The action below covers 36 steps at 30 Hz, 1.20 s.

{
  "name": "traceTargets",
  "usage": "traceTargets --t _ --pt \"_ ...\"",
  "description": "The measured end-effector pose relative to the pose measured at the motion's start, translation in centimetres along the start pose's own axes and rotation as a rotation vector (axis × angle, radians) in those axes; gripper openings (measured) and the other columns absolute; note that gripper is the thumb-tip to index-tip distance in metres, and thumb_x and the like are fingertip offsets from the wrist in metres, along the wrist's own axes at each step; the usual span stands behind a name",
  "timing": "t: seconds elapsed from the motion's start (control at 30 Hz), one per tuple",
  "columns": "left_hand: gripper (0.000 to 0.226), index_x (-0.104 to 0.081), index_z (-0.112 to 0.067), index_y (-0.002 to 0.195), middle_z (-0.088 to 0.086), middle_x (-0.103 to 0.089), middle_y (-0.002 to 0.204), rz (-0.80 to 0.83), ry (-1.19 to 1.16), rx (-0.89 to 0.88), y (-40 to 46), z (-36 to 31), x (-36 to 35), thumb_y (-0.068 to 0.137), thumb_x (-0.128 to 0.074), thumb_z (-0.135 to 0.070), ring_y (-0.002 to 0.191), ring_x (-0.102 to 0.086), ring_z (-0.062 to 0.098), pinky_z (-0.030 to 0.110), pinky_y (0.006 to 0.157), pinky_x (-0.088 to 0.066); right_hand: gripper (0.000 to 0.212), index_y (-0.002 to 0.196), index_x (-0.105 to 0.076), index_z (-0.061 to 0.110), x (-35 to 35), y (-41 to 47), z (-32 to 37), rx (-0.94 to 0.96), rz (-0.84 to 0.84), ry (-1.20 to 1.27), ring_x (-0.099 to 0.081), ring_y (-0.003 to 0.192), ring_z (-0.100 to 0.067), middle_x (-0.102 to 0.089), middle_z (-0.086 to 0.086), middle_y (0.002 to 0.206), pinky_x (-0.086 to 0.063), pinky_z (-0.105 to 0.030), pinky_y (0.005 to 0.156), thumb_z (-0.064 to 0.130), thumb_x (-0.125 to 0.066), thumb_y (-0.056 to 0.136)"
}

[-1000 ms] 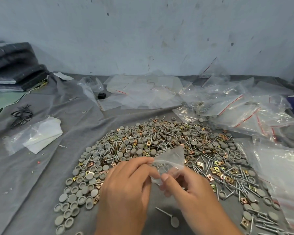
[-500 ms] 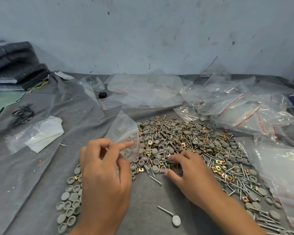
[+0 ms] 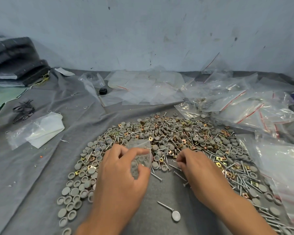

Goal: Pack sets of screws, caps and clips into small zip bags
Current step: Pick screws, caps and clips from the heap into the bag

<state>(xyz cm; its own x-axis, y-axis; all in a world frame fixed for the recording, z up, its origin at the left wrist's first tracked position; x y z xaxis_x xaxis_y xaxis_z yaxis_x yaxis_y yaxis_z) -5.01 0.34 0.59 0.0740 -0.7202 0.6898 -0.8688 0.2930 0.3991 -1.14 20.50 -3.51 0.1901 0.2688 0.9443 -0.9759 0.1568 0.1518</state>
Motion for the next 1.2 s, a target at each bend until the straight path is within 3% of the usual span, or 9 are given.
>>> traceTargets --t 0.2,0.33,0.47,0.57,0.67,0.77,0.9,1.03,1.2 --pt "0.040 -0.042 -0.061 0.118 -0.031 -0.036 0.099 0.118 0.034 -0.007 -0.2 -0.6 -0.9 0.085 -0.054 -0.042 0.089 -0.045 -0.006 0.020 0.066 -0.044 0.014 0.114 -0.049 0.039 -0.7 -0.3 0.3 0.055 0.081 -0.038 -0.050 0.104 -0.009 -0.052 0.020 0.109 -0.043 -0.026 0.085 0.043 -0.051 0.101" --pt "0.039 -0.041 -0.061 0.116 -0.032 -0.037 0.104 0.126 0.024 -0.020 -0.2 -1.0 -0.9 0.086 -0.056 -0.040 0.091 -0.052 -0.004 0.026 0.066 -0.055 0.017 0.113 -0.052 0.038 -0.6 -0.2 0.3 0.019 0.038 -0.104 -0.046 0.106 -0.010 -0.049 0.015 0.109 -0.040 -0.025 0.087 0.047 -0.042 0.104" --pt "0.033 -0.054 -0.052 0.113 -0.028 -0.048 0.104 0.065 -0.014 -0.033 -0.2 -1.1 -0.4 0.086 -0.060 -0.033 0.103 -0.050 -0.009 0.003 0.087 -0.040 0.020 0.112 -0.053 0.025 -0.9 -0.2 0.4 -0.018 0.033 -0.165 -0.046 0.104 -0.017 -0.051 0.003 0.113 -0.042 -0.029 0.087 0.037 -0.039 0.103" --pt "0.034 -0.060 -0.044 0.112 -0.026 -0.053 0.104 0.014 -0.025 -0.039 -0.1 -1.2 0.1 0.085 -0.065 -0.025 0.100 -0.053 -0.009 -0.002 0.085 -0.036 0.011 0.084 -0.068 0.015 -0.9 -0.4 1.1 0.072 0.088 -0.332 -0.052 0.080 -0.025 -0.057 -0.005 0.086 -0.049 -0.037 0.068 0.024 -0.074 0.081" --pt "0.035 -0.058 -0.044 0.112 -0.028 -0.056 0.102 -0.011 -0.046 -0.064 -0.1 -1.4 0.3 0.085 -0.066 -0.023 0.096 -0.056 -0.008 0.001 0.085 -0.039 0.006 0.082 -0.069 0.015 -1.4 -0.9 1.6 0.191 0.124 -0.499 -0.048 0.075 -0.027 -0.055 -0.006 0.080 -0.047 -0.041 0.067 0.019 -0.071 0.086" --pt "0.030 -0.060 -0.042 0.111 -0.031 -0.057 0.100 -0.016 -0.059 -0.068 0.0 -1.4 0.2 0.087 -0.062 -0.024 0.094 -0.058 -0.009 0.000 0.085 -0.038 0.008 0.093 -0.057 0.022 1.0 -0.5 1.3 0.062 -0.052 -0.082 -0.051 0.085 -0.016 -0.054 0.006 0.090 -0.041 -0.025 0.076 0.028 -0.056 0.098" --pt "0.028 -0.069 -0.034 0.112 -0.027 -0.060 0.100 -0.008 -0.052 -0.074 0.1 -1.1 0.0 0.085 -0.070 -0.029 0.085 -0.058 -0.001 0.003 0.081 -0.039 0.012 0.093 -0.052 0.038 4.3 -0.7 2.5 0.070 -0.247 0.509 -0.055 0.077 0.002 -0.059 0.021 0.084 -0.037 -0.008 0.065 0.035 -0.049 0.104" --pt "0.041 -0.068 -0.028 0.117 -0.023 -0.058 0.105 0.053 -0.042 -0.138 -0.2 -1.5 -0.8 0.077 -0.079 -0.031 0.079 -0.054 -0.006 0.004 0.080 -0.038 0.014 0.104 -0.068 0.025 5.9 -2.0 5.7 0.365 -0.375 0.451 -0.058 0.087 0.003 -0.060 0.021 0.095 -0.041 -0.009 0.077 0.031 -0.057 0.100" --pt "0.047 -0.067 -0.027 0.117 -0.022 -0.054 0.100 0.083 -0.038 -0.157 -0.3 -1.8 -1.4 0.072 -0.083 -0.026 0.075 -0.054 0.002 0.008 0.074 -0.040 0.014 0.102 -0.074 0.014 5.2 -2.3 6.6 0.440 -0.391 0.270 -0.063 0.091 -0.012 -0.065 0.004 0.099 -0.053 -0.028 0.078 0.020 -0.063 0.096"
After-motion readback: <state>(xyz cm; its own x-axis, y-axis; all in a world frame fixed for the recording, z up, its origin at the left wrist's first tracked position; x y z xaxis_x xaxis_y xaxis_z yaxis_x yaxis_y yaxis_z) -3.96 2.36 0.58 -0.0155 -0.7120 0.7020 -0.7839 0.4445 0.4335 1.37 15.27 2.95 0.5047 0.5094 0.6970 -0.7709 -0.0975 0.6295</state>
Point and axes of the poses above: each hand's wrist, its own y-axis towards the middle knuckle, its own x-axis out of the back of the hand, z = x × y, the point moved 6 cm from there along y, towards the middle knuckle
